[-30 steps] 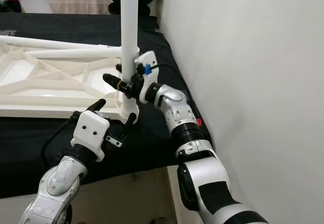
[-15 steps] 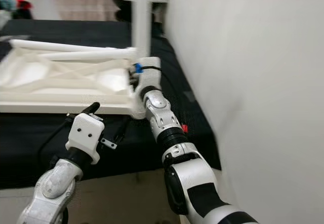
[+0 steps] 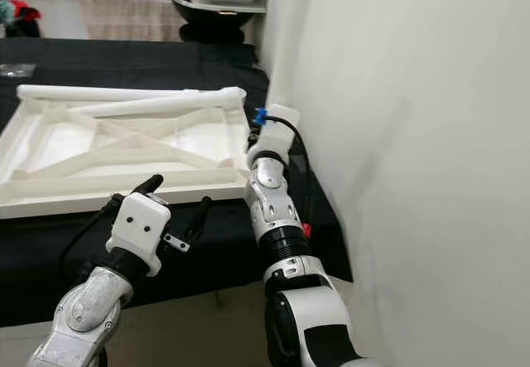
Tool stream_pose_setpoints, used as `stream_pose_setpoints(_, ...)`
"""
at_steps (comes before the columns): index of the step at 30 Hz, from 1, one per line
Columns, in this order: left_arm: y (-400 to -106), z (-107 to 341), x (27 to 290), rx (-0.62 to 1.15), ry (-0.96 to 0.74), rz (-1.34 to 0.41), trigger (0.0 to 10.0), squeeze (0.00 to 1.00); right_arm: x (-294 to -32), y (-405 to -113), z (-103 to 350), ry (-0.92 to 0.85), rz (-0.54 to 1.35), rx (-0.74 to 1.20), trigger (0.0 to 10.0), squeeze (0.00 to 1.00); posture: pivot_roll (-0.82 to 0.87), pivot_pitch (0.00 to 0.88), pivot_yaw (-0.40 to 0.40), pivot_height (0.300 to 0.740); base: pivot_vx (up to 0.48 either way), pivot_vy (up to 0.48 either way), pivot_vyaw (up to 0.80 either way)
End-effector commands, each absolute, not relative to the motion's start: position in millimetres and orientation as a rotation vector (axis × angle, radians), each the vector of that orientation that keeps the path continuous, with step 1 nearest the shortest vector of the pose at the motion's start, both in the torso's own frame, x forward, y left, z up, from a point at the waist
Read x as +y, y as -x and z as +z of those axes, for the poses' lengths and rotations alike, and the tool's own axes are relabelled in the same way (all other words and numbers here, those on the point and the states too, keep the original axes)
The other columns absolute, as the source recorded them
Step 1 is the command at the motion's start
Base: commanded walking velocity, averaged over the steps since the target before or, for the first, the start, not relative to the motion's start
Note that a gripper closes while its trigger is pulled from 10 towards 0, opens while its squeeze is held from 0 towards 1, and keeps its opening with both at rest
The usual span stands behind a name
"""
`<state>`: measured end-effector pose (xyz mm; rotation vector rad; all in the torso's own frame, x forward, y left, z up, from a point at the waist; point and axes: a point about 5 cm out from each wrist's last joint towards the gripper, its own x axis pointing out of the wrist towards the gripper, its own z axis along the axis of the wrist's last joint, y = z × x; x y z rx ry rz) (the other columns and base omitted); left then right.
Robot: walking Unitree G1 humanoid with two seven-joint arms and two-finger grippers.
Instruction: Building children table
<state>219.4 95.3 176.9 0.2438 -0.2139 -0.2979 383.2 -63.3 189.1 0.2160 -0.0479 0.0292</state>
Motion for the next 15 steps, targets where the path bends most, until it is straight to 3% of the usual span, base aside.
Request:
stream_pose_setpoints(1,-220,174,92,-0.204,-0.249,-0.312,10.0,0.0,-37,-376,201,-0.259,0.25,-0.074,10.0,0.0,0.08,0.016,-0.11,0.74,0.0,0.0,0.0)
stream_pose_setpoints(3,-220,174,92,-0.205,-0.249,-0.314,10.0,0.0,-30,-373,204,-0.281,0.343,-0.072,10.0,0.0,0.08,0.022,-0.11,0.74,0.0,0.0,0.0)
stream_pose_setpoints(5,-221,174,91,-0.208,-0.248,-0.315,10.0,0.0,-17,-364,203,-0.256,0.657,-0.058,10.0,0.0,0.07,0.025,-0.111,0.74,0.0,0.0,0.0)
stream_pose_setpoints(13,-221,177,89,-0.222,-0.251,-0.323,10.0,0.0,-33,-359,202,-0.225,1.038,-0.026,10.0,0.0,0.08,0.027,-0.11,0.74,0.0,0.0,0.0)
stream_pose_setpoints(15,-220,178,89,-0.228,-0.251,-0.33,10.0,0.0,-38,-364,203,-0.176,1.059,-0.04,10.0,0.0,0.08,0.025,-0.114,0.74,0.0,0.0,0.0)
